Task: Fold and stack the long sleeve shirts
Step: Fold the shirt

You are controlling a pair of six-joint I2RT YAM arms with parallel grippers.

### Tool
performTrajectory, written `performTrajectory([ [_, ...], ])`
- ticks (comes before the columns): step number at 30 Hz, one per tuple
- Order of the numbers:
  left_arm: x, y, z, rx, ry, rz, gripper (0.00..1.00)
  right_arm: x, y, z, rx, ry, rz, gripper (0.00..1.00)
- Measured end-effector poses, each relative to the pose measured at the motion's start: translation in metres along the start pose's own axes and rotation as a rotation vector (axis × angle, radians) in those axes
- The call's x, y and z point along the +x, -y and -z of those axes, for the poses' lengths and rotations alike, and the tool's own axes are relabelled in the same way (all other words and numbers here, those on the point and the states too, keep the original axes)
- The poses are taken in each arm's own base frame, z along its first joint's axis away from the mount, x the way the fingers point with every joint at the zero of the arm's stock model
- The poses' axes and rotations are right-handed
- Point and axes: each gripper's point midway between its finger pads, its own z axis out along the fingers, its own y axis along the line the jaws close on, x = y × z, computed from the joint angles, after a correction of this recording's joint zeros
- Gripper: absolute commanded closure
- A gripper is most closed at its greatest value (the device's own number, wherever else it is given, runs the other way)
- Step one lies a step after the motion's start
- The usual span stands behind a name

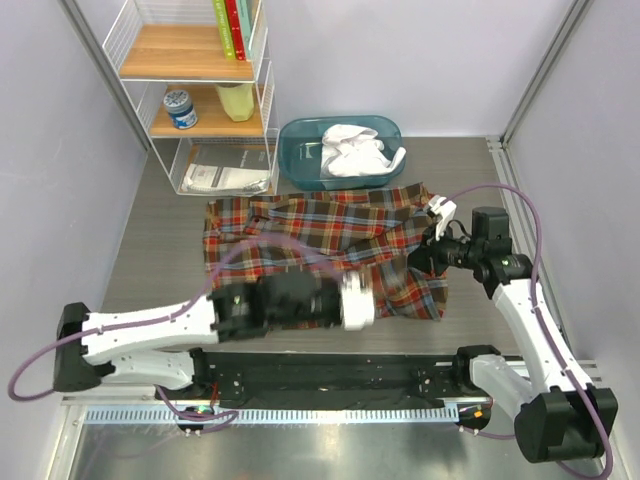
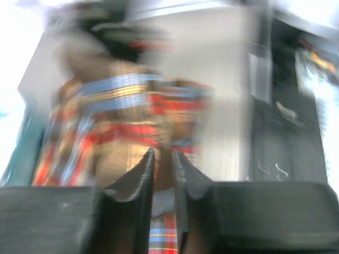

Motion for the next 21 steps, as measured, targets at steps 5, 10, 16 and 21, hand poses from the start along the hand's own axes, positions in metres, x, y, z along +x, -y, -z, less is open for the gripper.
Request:
performTrajectory([
  [5, 0.034, 0.077, 0.025, 0.215, 0.010, -0.346, 0.25, -0.010, -0.006, 0.012, 0.024, 0.038, 0.043, 0.99],
  [10, 0.069, 0.032, 0.045, 0.122, -0.204, -0.316, 0.39, -0.012, -0.011, 0.022, 0.049, 0.041, 0.089, 0.99],
  [16, 0.144, -0.022, 0.122, 0.077, -0.570, -0.167, 0.46, -0.002, -0.014, 0.030, 0.068, 0.009, 0.126, 0.99],
  [21, 0.214, 0.011, 0.176, 0.205, -0.853, -0.057, 0.42, 0.006, -0.017, 0.037, 0.073, -0.016, 0.159, 0.99],
])
